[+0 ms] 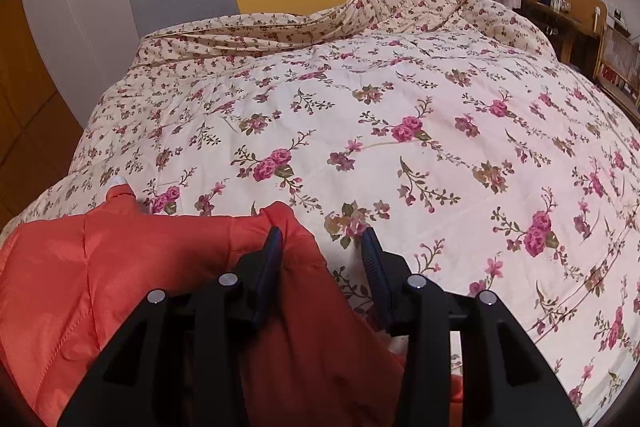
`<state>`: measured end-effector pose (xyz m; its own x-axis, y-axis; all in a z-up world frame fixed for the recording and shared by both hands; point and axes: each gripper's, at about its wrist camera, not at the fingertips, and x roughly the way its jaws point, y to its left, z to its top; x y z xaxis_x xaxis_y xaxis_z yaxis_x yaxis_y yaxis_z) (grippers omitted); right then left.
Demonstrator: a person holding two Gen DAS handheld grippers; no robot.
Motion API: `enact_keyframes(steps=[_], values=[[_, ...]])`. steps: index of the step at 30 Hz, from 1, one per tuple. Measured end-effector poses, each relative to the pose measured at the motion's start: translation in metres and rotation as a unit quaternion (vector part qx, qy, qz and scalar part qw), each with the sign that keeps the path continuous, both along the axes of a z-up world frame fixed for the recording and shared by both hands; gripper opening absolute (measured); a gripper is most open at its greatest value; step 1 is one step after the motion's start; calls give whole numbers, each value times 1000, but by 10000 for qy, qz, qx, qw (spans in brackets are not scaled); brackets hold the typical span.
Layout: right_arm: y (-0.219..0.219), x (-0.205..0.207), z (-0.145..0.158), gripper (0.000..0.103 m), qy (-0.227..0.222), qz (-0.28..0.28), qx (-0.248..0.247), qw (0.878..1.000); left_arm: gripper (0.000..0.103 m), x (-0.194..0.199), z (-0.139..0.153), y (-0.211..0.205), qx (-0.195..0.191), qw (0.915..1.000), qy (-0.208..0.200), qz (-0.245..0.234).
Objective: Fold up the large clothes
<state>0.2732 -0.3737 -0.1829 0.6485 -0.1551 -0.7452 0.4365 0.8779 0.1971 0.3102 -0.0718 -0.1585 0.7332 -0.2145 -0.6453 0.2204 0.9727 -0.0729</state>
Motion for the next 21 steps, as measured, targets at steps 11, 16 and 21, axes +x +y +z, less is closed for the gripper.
enact_keyframes(steps=[11,16,21], values=[[28,-54,76,42,-1161,1049,265,9873,71,-16,28,22,-368,9992,167,55],[92,-60,80,42,-1031,2499,289,9623,78,-15,39,17,200,9997,-135,54],[117,-22,60,46,-745,2555,49,9639,80,20,24,7,989,9951,-11,30]])
